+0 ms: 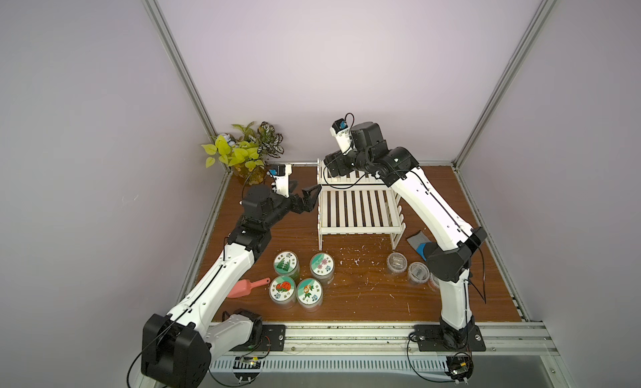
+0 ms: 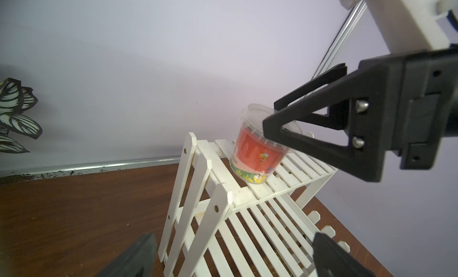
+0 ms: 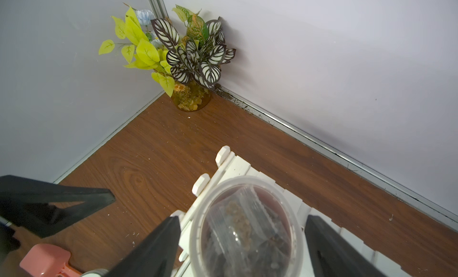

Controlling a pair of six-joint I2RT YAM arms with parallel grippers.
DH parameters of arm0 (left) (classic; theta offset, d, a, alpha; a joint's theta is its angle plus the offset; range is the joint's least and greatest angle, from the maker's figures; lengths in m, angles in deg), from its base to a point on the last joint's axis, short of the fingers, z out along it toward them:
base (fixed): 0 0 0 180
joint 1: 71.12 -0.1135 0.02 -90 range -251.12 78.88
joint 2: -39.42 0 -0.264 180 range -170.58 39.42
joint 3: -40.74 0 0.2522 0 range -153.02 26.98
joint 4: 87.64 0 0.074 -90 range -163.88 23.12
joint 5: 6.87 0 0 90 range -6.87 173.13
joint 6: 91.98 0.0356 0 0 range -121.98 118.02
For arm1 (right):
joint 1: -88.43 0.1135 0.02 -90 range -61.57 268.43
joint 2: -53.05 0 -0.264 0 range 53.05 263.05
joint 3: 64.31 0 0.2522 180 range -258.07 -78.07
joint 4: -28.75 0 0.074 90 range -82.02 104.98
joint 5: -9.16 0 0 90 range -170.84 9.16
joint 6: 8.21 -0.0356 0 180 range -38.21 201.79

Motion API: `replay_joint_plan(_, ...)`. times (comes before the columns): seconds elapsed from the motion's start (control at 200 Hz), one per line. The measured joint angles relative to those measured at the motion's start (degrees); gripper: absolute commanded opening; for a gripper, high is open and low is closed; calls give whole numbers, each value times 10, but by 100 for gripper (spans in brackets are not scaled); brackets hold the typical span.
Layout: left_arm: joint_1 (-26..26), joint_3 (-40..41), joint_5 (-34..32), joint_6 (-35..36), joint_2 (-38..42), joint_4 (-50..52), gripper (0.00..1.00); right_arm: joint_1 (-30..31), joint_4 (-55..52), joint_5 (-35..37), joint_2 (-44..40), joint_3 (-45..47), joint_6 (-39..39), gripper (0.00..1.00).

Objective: Place the seed container on the shelf
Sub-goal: Place the seed jar on the shelf.

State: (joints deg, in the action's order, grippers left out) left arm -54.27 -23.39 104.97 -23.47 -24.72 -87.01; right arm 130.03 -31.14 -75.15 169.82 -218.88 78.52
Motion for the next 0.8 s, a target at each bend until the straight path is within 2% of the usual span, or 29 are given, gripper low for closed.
replay_joint_plan(0.215,0,0,0,-1,0,-5,100,0,-4,4,0,-12,8,95)
replay_joint_plan(0.335,0,0,2,-2,-1,-7,100,0,-9,9,0,-12,7,95)
replay_joint_plan(0.681,0,0,4,-2,-1,-8,99,-1,-17,0,18,-12,6,90)
replay_joint_plan(0.801,0,0,5,-2,-1,-8,100,-2,-18,-1,26,-12,7,81)
